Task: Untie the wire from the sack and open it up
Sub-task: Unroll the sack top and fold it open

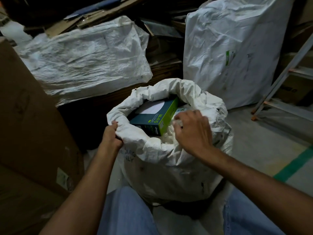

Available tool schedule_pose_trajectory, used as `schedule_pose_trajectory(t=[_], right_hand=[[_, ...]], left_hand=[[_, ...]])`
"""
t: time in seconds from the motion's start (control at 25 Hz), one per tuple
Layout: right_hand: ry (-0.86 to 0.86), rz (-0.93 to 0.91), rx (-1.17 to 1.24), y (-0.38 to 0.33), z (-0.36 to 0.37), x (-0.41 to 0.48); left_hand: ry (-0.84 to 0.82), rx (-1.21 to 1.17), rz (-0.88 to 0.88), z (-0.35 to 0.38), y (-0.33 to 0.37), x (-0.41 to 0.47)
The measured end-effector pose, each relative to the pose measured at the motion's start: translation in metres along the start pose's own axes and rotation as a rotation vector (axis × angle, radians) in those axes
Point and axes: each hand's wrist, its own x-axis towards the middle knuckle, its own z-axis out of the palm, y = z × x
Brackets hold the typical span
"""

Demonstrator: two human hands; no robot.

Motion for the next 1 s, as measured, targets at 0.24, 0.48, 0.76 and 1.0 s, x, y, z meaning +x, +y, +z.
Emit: schedule_pose_trajectory(t=[0.24, 0.48, 0.76, 1.0], right_hand=[[-0.525, -0.437, -0.558, 0.044, -0.051, 0.027], [-0.631, -0.668, -0.869, 0.085, -0.041, 0.057], [-0.213, -0.511, -0.743, 0.142, -0.014, 0.003], [-0.579, -0.463, -0.473, 0.148, -0.039, 0.028]], left_hand=[[0.129, 1.270, 0.787, 0.043, 0.014, -0.059], [-0.911, 1.620, 0.423, 0.119, -0.068, -0.113], [-0.155, 1.830, 1.373, 0.121, -0.123, -0.114], [-0.177, 1.935, 1.610, 0.110, -0.145, -0.105]])
